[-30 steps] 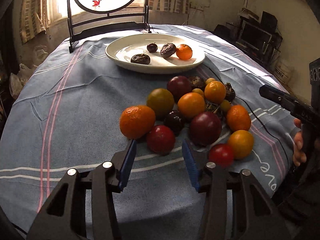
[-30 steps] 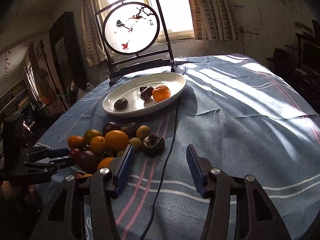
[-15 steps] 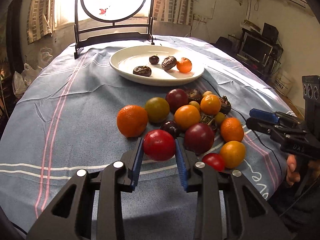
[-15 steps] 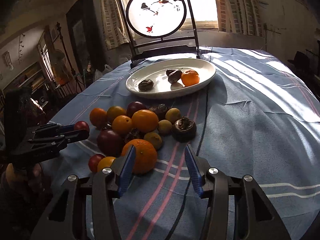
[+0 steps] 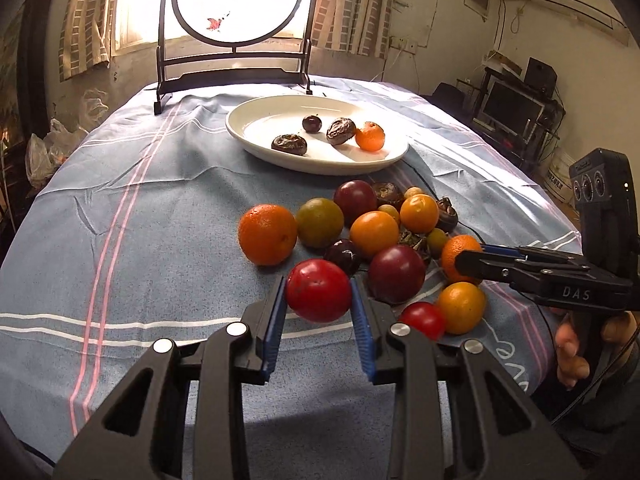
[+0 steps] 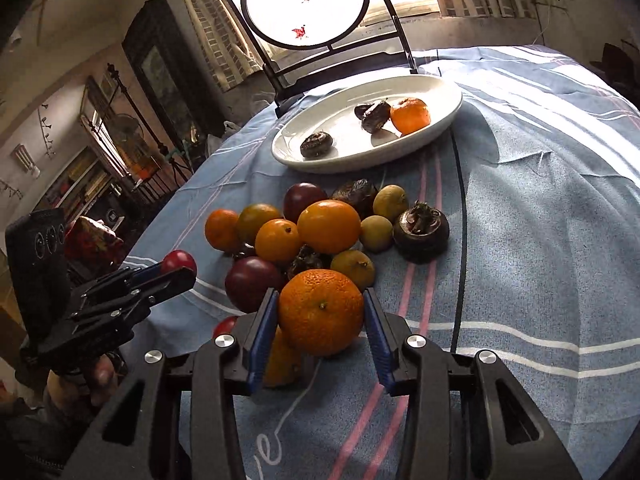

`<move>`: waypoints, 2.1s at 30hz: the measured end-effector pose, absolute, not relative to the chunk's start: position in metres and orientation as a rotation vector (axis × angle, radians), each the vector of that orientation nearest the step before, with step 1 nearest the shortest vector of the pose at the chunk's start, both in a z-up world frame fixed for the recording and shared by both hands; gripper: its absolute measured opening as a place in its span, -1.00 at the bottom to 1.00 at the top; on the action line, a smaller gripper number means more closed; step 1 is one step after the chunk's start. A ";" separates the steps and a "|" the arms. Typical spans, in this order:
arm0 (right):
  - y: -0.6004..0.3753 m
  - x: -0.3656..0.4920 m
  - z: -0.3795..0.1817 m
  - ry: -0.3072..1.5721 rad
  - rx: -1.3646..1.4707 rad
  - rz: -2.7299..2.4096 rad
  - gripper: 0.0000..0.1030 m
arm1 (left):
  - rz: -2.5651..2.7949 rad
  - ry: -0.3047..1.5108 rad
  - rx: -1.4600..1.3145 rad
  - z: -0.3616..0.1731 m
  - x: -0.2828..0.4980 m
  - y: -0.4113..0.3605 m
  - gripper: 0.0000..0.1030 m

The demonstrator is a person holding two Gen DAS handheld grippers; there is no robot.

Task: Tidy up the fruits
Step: 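Grasp a red tomato with the left tool while the right tool grasps a mandarin, then place the red tomato on the plate with the left tool while the right tool places the mandarin, then grasp a mandarin with the left tool while the right tool grasps a yellow-orange fruit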

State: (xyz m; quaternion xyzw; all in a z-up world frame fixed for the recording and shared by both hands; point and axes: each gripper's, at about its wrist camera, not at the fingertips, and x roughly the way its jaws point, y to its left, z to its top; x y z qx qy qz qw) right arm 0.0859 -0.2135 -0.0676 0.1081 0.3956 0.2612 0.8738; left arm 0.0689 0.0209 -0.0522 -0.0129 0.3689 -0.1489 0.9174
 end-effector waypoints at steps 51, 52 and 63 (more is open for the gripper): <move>-0.251 0.116 -0.043 0.684 0.215 0.439 0.13 | -0.284 0.887 0.103 -0.055 0.131 0.036 0.21; -0.251 0.117 -0.044 0.686 0.216 0.432 0.13 | -0.265 0.904 0.116 -0.060 0.134 0.034 0.14; -0.239 0.105 -0.041 0.645 0.148 0.524 0.13 | -0.298 0.868 0.106 -0.067 0.137 0.026 -0.36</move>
